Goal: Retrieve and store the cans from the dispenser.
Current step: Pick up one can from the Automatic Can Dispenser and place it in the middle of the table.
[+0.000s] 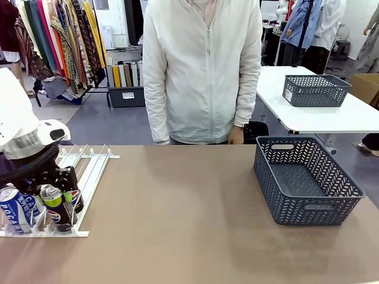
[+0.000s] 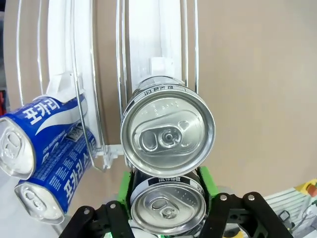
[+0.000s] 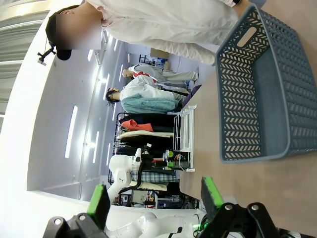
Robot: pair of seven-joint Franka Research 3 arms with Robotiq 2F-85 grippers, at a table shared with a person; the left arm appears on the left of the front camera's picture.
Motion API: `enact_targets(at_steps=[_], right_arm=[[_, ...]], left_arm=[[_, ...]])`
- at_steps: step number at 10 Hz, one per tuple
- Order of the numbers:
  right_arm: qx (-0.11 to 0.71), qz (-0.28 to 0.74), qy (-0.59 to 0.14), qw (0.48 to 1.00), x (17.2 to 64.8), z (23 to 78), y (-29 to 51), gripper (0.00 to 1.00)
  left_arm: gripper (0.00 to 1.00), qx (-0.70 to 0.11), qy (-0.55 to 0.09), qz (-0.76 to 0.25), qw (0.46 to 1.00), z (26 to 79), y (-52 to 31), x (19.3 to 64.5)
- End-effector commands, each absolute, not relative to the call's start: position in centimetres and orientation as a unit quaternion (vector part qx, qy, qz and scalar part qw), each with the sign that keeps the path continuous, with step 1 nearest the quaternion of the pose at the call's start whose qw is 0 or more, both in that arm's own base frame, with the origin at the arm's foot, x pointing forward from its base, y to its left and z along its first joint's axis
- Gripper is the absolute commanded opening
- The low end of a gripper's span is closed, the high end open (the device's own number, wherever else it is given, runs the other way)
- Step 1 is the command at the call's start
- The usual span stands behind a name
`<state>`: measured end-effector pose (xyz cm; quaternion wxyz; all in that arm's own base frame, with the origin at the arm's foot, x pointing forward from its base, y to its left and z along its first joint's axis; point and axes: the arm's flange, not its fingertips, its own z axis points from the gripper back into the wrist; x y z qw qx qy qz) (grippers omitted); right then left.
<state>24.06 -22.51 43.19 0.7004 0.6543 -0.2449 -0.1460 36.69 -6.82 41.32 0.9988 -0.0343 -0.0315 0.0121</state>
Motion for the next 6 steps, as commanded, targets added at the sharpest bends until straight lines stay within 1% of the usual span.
enact_targets(at_steps=[1, 2, 4, 6], right_arm=[[0.657, -0.138, -0.253, 0.697, 24.1, 43.3, -22.6, 1.00], [0.657, -0.138, -0.253, 0.697, 24.1, 43.3, -22.6, 1.00], [0.657, -0.138, -0.253, 0.697, 24.1, 43.3, -22.6, 1.00], [0.657, -0.138, -0.253, 0.697, 24.1, 43.3, -22.6, 1.00]], left_arm=[[0.00, -0.018, -0.046, 0.024, 0.998, 45.4, -7.2, 34.2], [0.00, -0.013, -0.062, 0.021, 0.998, 48.4, -7.2, 33.0], [0.00, -0.035, -0.023, 0.003, 0.999, 53.5, -7.4, 30.9], [0.00, -0.024, -0.040, 0.012, 0.999, 57.9, -7.0, 29.4]])
